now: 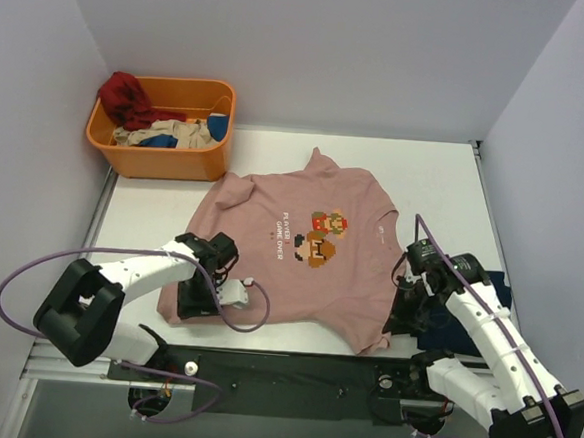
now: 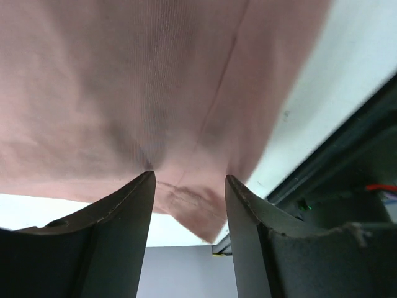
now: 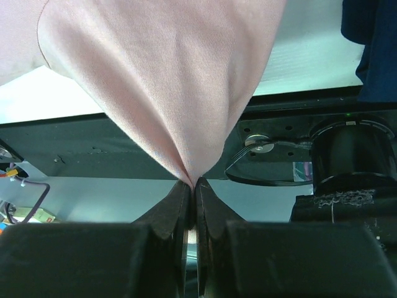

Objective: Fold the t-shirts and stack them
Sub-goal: Flatten out the tshirt, then grap the side of the flattened tshirt closest away from the robot with both arms

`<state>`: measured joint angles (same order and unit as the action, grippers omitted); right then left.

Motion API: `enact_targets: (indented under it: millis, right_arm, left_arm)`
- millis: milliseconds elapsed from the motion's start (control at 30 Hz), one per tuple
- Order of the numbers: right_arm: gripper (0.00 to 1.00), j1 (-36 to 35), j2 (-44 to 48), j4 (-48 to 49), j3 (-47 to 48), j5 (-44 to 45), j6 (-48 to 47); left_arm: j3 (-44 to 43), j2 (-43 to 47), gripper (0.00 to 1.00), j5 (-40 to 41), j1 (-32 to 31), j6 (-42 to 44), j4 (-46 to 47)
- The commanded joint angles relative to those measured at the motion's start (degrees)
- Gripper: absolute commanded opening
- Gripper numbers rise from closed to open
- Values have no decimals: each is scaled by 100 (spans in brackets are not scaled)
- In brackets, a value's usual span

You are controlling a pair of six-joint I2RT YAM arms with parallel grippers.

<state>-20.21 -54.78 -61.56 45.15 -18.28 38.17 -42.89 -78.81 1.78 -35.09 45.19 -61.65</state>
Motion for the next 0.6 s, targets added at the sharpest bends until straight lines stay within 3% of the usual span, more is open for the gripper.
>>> enact_targets:
  millis: [0,133,233,367,567]
  right_arm:
    - [0,87,126,-515,152,88,-29]
    - [0,254,170,-620,188,123,-126]
    - [0,412,231,-752,249,123,-179]
    - [0,482,302,-945,424,193,-187]
    - [0,491,416,-1727,1222,229,-117]
  left_arm:
    - [692,-100,57,884,-24,104,1372]
    - [941,23,32,1113,2,78,1595]
    - [739,93,0,991,-6,-158,1226]
    - [537,269,0,869,2,-115,892]
    - [-1068,480,0,481,2,-353,-671]
